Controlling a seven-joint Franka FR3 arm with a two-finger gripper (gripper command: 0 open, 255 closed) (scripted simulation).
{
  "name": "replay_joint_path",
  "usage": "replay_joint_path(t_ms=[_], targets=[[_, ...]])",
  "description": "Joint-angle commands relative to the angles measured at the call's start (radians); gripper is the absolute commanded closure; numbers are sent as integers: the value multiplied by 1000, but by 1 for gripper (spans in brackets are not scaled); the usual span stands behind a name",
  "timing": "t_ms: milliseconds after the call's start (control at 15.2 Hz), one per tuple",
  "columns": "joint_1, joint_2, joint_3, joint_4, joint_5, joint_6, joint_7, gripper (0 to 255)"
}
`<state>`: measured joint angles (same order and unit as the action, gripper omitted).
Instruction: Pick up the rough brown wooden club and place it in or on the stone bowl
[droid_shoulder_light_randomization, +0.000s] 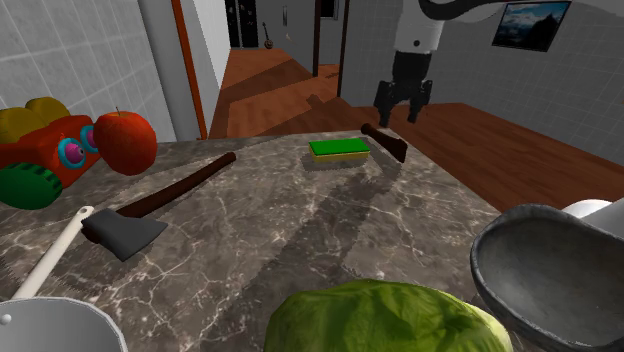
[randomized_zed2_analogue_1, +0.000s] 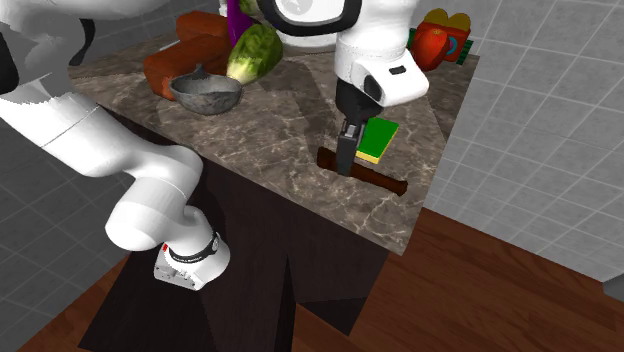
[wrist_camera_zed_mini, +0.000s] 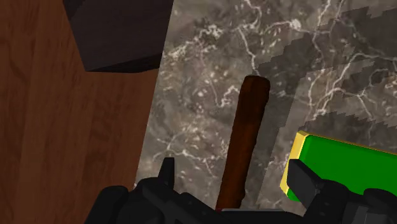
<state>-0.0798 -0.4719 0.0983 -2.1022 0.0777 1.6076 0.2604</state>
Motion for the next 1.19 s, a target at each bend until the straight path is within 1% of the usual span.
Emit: replay_joint_path(t_ms=[0, 66, 528, 1056, 1122], targets=[[-13, 107, 43, 79, -16, -16, 107, 0], [-13, 115, 45, 85, -18, -18, 115, 0], [-10, 98, 47, -32, -14, 82, 113, 0], [-10, 98, 47, -32, -14, 82, 112, 0], [-10, 98, 47, -32, -14, 82, 112, 255]])
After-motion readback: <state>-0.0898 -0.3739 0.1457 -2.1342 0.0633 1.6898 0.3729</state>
